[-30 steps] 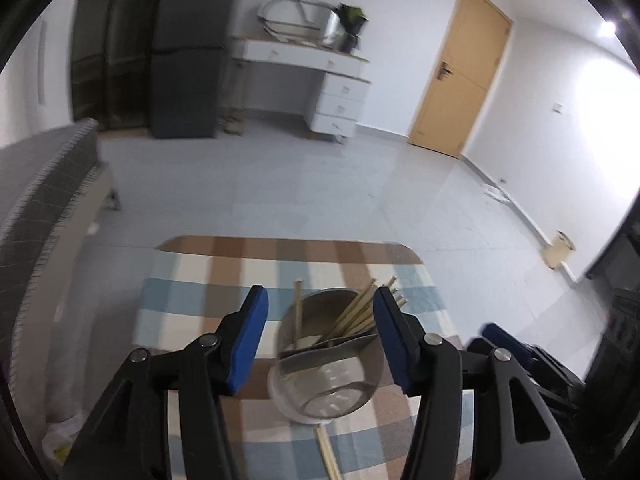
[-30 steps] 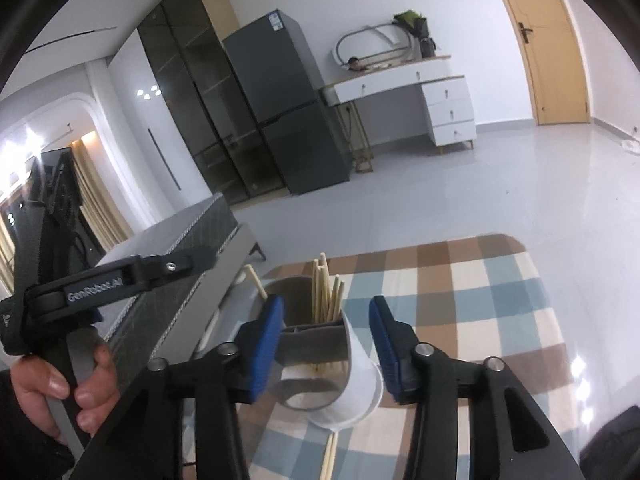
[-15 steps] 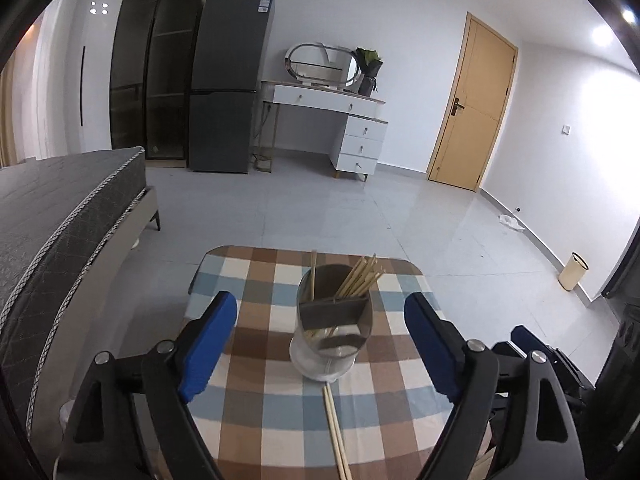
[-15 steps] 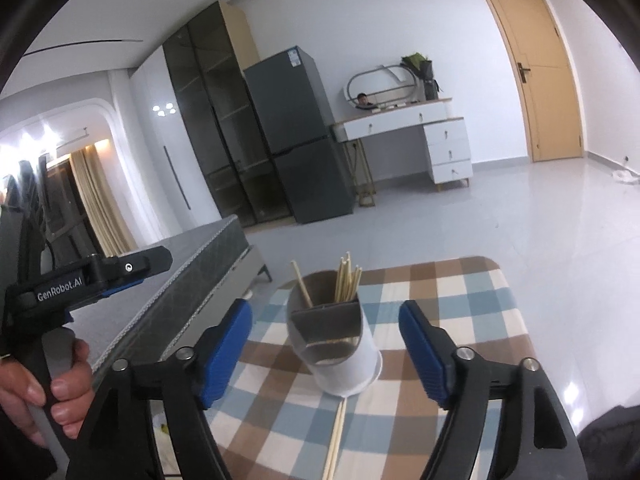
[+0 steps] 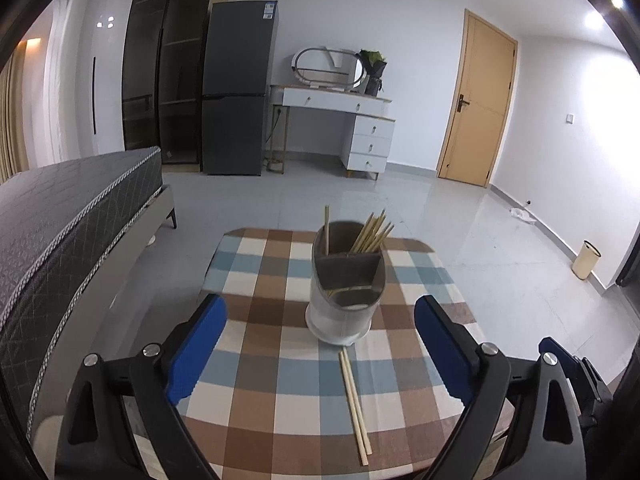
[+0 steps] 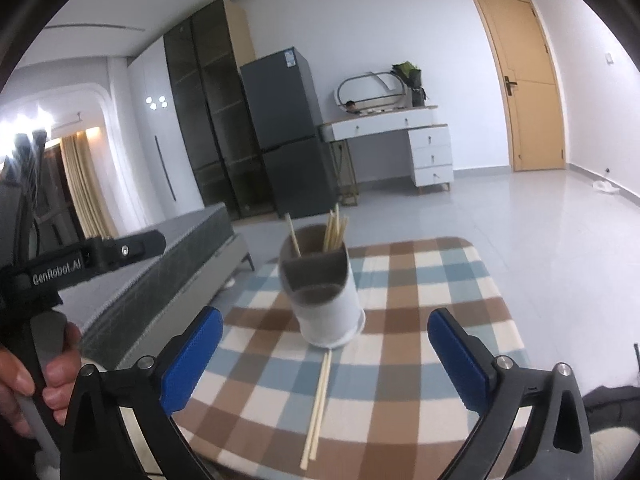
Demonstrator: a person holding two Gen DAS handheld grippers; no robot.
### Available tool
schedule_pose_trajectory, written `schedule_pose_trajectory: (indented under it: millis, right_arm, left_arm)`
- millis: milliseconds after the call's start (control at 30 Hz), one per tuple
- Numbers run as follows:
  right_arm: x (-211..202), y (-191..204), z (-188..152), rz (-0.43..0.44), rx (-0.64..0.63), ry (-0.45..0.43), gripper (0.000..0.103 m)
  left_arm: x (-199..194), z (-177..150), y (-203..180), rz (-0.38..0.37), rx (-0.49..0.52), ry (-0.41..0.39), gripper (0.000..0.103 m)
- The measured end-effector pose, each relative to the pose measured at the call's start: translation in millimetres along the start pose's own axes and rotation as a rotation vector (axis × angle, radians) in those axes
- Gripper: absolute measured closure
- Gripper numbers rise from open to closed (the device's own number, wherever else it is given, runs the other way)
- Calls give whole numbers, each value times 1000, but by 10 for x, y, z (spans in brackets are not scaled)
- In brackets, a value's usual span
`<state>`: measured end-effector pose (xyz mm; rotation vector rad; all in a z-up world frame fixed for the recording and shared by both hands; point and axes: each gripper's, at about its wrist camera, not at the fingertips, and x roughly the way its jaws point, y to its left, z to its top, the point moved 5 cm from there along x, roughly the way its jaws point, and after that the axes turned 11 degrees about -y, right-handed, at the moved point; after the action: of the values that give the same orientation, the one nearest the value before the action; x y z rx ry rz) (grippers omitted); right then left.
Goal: Organize utensils
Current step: 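Move both open grippers down to the last two loose chopsticks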
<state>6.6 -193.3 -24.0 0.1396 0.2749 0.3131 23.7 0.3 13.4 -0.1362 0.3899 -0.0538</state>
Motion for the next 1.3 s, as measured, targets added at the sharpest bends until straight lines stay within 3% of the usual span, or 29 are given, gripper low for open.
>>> schedule_pose_trajectory:
  millis: [300, 533, 767, 1000, 1133, 1300]
  right_arm:
    - [234, -194, -402, -96, 29, 139, 0]
    - [452, -187, -579, -63, 27, 203, 0]
    - [777, -204, -826, -86, 18, 343, 0]
    - [1130, -190, -982, -91, -37, 436, 1]
    - [1395, -175, -1117, -92, -69, 505, 10]
    - [1693, -150, -1420, -67, -78, 639, 37]
  left_arm:
    - [369, -433, 84, 46, 10, 72, 11]
    - [623, -696, 241, 90, 15, 107, 11]
    - [854, -792, 386, 131, -39, 172, 11]
    - [1106, -919, 474, 130, -109, 296, 11]
    - [1241, -1018, 579, 157, -165, 373, 11]
    - [1301, -1027, 725, 192, -236, 405, 11]
